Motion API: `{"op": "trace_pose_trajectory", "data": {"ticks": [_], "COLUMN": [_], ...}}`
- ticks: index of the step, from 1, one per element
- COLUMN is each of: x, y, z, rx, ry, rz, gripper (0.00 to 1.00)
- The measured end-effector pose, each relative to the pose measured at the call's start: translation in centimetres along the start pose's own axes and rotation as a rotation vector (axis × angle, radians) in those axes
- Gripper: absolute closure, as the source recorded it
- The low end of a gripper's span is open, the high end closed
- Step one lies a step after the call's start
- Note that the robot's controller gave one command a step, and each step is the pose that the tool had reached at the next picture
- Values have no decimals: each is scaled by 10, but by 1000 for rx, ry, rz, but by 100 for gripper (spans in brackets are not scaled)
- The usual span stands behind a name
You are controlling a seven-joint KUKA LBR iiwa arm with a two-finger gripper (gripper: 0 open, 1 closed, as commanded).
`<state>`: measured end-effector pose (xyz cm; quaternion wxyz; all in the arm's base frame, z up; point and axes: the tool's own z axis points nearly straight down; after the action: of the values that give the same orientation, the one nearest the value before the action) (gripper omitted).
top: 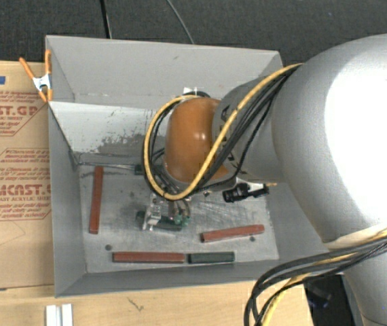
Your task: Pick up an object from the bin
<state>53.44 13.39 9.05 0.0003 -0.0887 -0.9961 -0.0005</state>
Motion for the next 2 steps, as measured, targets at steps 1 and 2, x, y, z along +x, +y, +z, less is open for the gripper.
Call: {"op": "trace_pose_trajectory", "data": {"ticks": [1,2], "x": [0,1], "y": [0,0], "z": [-12,-32], "rx": [1,3], "ry": [3,6], "rz": [0,0], "gripper": [100,100]}}
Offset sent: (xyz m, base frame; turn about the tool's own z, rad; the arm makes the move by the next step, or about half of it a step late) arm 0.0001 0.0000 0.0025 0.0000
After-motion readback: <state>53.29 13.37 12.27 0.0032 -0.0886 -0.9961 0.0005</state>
